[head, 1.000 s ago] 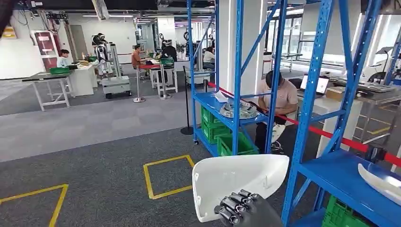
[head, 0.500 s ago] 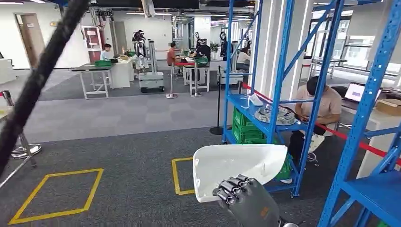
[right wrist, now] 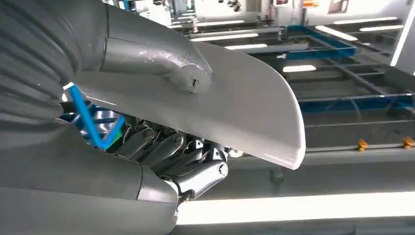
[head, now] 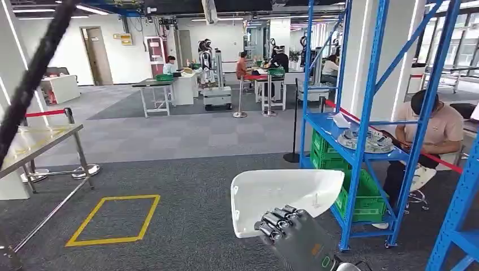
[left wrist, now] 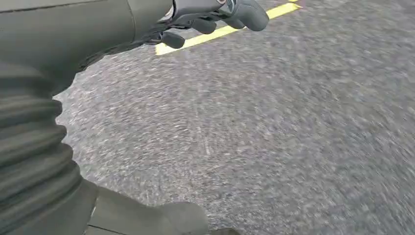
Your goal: Take the parts from the cabinet and place them on the table.
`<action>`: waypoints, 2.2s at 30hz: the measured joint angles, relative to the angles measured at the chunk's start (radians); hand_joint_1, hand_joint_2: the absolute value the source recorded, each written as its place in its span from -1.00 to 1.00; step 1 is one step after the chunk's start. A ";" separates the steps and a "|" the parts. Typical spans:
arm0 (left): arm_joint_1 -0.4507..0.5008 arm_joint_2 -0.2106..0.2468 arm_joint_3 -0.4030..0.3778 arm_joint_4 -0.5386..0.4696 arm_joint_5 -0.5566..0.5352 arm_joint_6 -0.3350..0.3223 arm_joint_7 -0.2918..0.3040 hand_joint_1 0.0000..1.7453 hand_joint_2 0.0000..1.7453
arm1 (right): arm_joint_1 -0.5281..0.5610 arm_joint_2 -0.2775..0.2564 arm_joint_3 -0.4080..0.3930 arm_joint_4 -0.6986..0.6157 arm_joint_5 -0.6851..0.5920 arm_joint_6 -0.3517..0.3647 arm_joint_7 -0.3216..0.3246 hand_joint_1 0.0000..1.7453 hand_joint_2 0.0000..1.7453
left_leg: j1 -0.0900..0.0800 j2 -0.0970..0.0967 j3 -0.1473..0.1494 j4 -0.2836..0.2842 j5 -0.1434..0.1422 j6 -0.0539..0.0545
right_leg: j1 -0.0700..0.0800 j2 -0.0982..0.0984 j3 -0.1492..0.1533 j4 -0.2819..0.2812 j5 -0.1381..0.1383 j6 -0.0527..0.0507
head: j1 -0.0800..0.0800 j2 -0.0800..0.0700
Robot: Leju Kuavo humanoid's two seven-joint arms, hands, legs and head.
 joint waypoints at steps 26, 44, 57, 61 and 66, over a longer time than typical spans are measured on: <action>-0.002 0.008 0.013 -0.001 0.009 0.025 -0.007 -1.00 1.00 | 0.029 -0.067 -0.006 -0.091 -0.021 -0.014 -0.021 0.84 1.00 | -0.002 -0.020 0.057 -0.160 0.049 0.004 | -0.013 0.052 0.007 -0.004 0.000 0.013 | 0.001 0.000; -0.021 0.011 0.015 -0.002 0.010 0.025 0.007 -1.00 1.00 | -0.002 -0.062 -0.003 -0.068 0.004 -0.006 -0.039 0.84 1.00 | -0.002 -0.022 0.139 -0.271 0.106 0.060 | -0.011 0.053 -0.134 0.313 -0.153 0.064 | 0.003 0.000; -0.019 0.007 0.018 0.000 0.018 0.027 0.008 -1.00 1.00 | -0.056 -0.023 -0.002 -0.037 -0.005 -0.002 -0.046 0.84 1.00 | 0.000 -0.013 0.046 -0.128 0.036 0.004 | -0.015 0.056 0.013 -0.012 0.001 0.014 | 0.000 0.000; -0.016 0.007 0.018 0.000 0.018 0.027 0.009 -1.00 1.00 | -0.053 -0.021 0.003 -0.029 -0.005 -0.001 -0.047 0.84 1.00 | 0.003 -0.001 -0.014 -0.001 0.016 -0.004 | -0.011 0.001 0.014 -0.011 -0.004 0.012 | 0.000 0.000; -0.018 0.007 0.018 -0.001 0.019 0.027 0.007 -1.00 1.00 | -0.063 -0.015 0.004 -0.022 -0.006 -0.002 -0.050 0.84 1.00 | -0.006 0.064 0.125 -0.261 0.112 0.025 | -0.001 -0.049 0.019 0.000 -0.020 0.034 | 0.003 0.000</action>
